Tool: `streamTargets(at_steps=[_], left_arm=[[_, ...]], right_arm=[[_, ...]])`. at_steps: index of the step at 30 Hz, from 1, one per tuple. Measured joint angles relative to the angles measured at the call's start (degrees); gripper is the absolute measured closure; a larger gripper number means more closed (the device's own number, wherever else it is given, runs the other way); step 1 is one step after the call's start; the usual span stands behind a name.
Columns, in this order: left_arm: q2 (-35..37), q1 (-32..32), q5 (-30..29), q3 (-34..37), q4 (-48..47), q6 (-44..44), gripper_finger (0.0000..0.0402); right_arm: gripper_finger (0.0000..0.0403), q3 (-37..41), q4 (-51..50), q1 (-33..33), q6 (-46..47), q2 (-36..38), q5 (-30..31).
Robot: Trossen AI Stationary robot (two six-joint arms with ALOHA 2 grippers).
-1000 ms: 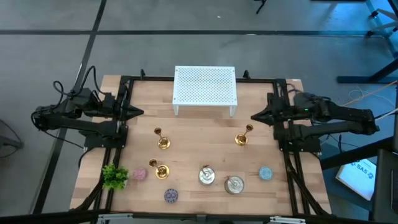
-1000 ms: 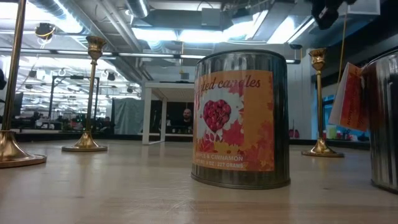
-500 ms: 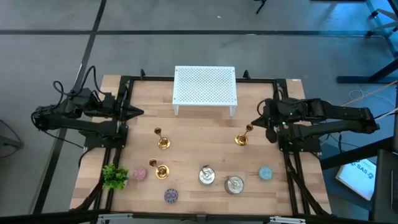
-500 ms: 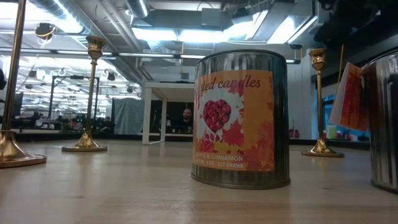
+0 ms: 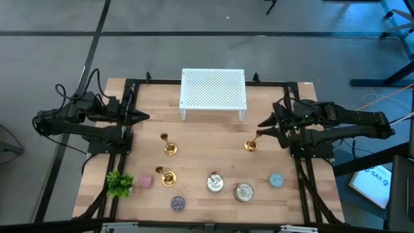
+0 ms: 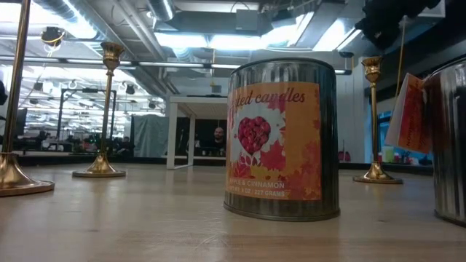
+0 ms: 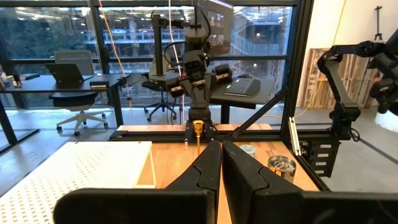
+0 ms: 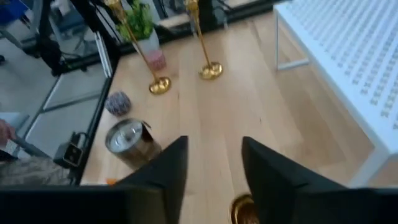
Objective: Pick & Place candle stick holders
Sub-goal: Put the top right gold candle holder on the shelf
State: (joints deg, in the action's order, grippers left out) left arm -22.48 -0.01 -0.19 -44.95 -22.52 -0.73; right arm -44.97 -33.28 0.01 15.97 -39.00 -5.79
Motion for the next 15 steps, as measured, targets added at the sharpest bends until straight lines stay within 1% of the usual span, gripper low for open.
streamTargets(at_steps=[2,5,9,13,15], left_arm=[[0.0,0.0,0.0,0.0,0.0,0.0,0.0391],[0.0,0.0,0.0,0.0,0.0,0.0,0.0389],[-0.01,0.0,-0.01,0.0,0.0,0.0,0.039],[-0.02,0.0,-0.01,0.0,0.0,0.0,0.0391],[0.0,0.0,0.0,0.0,0.02,0.0,0.039]], right_arm=[[0.0217,0.0,0.0,0.0,0.07,0.0,0.01],[0.0201,0.0,-2.02,0.09,-0.38,0.0,1.27],[0.0197,0.02,-6.05,0.09,-1.36,0.0,4.56],[0.0196,1.24,-5.5,0.09,-0.99,0.0,8.95],[0.0196,2.16,-5.48,0.09,-0.84,-0.09,9.57]])
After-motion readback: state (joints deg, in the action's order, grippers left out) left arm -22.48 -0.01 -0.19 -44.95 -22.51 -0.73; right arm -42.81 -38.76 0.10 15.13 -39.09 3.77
